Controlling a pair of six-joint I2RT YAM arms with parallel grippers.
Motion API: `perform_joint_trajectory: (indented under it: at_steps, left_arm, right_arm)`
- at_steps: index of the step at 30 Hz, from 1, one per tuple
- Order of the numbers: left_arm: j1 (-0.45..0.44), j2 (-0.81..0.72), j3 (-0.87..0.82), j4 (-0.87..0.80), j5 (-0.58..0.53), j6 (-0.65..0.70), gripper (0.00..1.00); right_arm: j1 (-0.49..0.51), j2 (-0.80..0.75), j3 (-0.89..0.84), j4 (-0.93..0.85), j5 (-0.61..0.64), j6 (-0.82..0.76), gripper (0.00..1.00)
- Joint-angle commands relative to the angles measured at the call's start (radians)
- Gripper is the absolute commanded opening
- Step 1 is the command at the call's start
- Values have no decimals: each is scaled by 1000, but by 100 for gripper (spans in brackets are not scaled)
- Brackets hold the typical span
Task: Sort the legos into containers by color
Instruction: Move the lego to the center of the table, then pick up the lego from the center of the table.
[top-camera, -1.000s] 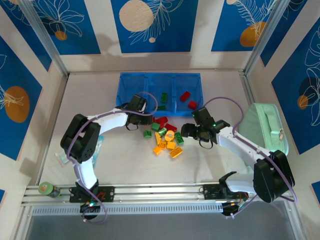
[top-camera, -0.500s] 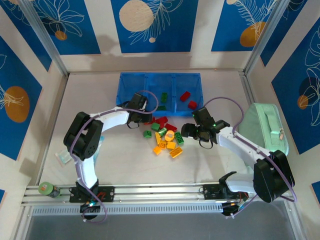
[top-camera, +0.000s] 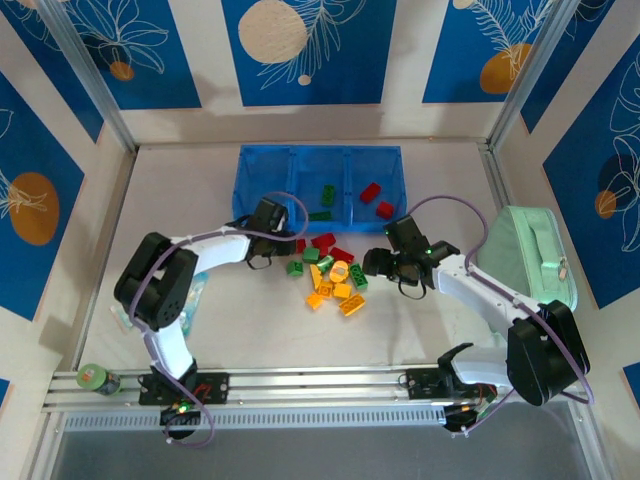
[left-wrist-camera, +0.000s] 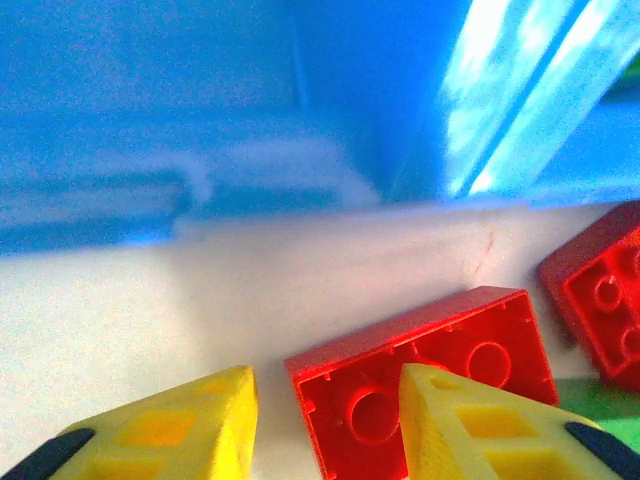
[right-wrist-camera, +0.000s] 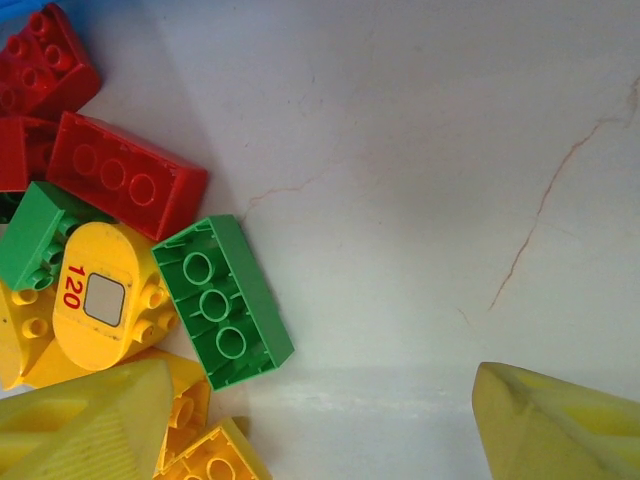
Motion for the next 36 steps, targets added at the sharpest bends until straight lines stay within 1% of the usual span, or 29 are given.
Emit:
perform_joint_trajectory:
  at_steps: [1, 4, 8, 10, 12, 15, 19, 23, 25, 30, 36]
  left_arm:
    - [8, -39, -76, -97, -41, -18, 41]
    - [8, -110, -129, -125, -53, -33, 41]
    - [7, -255, -204, -158, -92, -48, 41]
    - [4, -326, -224, -159, -92, -42, 44]
    - [3, -367, -221, -159, -64, -20, 50]
    - [2, -357, -189, -171, -33, 14, 59]
    - [0, -290, -145, -190, 23, 51, 64]
    - [-10, -253, -133, -201, 45, 73, 72]
    - [-13, -243, -137, -209, 48, 86, 75]
    - [-15, -240, -172, -190, 75, 91, 76]
    - [-56, -278, -227, -135, 108, 89, 70]
  right_arm:
    - [9, -23, -12, 1, 4, 14, 79]
    - [12, -24, -14, 1, 5, 16, 79]
    - [12, -29, -13, 1, 5, 17, 79]
    - [12, -28, -10, 2, 5, 13, 79]
    - [12, -26, -5, 4, 5, 11, 79]
    - [12, -18, 8, 13, -5, 14, 79]
    - [15, -14, 23, 11, -14, 15, 79]
    - [15, -28, 12, 3, -4, 13, 79]
    - [11, -35, 1, 4, -4, 11, 79]
    - [-3, -44, -27, 23, -20, 16, 79]
    - [-6, -41, -37, 36, -31, 20, 79]
